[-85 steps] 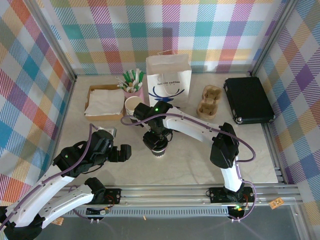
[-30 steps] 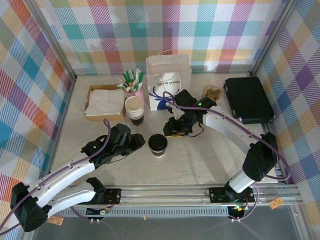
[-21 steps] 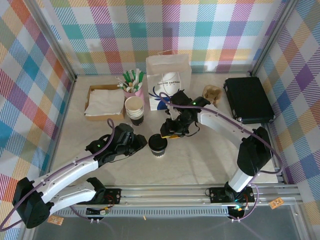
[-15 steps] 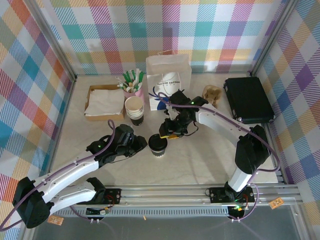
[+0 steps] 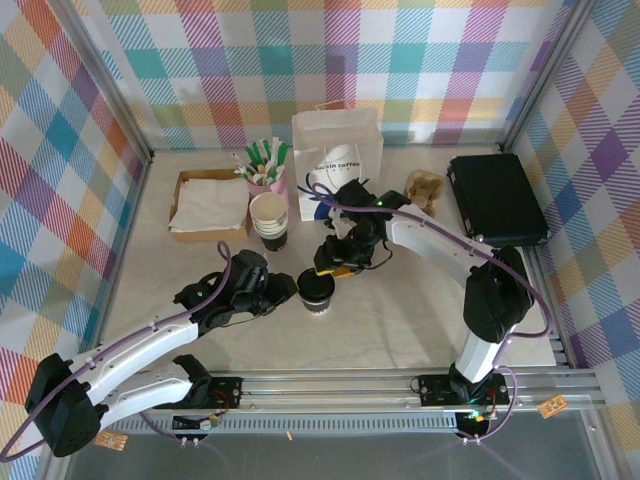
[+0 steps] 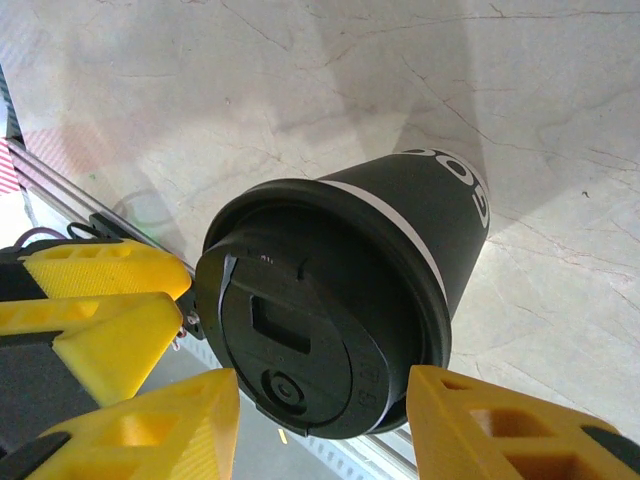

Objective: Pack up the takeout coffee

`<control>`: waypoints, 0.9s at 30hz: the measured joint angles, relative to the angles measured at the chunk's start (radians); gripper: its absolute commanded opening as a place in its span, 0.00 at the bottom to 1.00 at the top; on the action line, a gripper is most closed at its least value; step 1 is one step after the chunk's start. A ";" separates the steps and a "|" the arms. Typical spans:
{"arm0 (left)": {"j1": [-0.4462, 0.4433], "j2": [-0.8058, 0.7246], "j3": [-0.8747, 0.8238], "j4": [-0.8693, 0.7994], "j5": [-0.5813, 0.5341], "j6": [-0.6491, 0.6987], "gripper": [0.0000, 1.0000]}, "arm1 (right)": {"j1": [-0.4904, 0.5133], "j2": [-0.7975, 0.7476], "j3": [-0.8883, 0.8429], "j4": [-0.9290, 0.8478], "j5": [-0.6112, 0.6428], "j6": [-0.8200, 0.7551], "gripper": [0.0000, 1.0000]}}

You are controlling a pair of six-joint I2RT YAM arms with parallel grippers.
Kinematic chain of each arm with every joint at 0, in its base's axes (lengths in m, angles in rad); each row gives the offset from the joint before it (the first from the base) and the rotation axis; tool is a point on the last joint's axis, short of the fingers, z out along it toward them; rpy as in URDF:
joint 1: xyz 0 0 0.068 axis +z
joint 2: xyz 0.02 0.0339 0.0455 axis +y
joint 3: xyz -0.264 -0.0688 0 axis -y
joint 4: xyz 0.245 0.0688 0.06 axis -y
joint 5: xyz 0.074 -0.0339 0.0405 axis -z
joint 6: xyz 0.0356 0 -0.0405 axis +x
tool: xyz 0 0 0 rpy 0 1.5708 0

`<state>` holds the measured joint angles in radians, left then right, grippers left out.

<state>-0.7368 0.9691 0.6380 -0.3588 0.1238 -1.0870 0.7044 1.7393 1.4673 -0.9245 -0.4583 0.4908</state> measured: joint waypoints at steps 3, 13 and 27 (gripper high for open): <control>0.001 0.000 0.000 0.000 0.008 0.002 0.35 | 0.005 0.009 0.009 -0.004 0.000 0.000 0.48; 0.006 0.017 -0.007 0.031 0.034 0.002 0.30 | 0.011 0.014 0.015 -0.030 0.000 0.000 0.48; 0.021 0.040 -0.016 0.056 0.077 0.003 0.25 | 0.026 0.043 0.015 -0.037 0.000 0.000 0.48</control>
<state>-0.7158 1.0092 0.6220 -0.3031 0.2012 -1.0840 0.7300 1.7821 1.4822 -0.9615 -0.4583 0.4908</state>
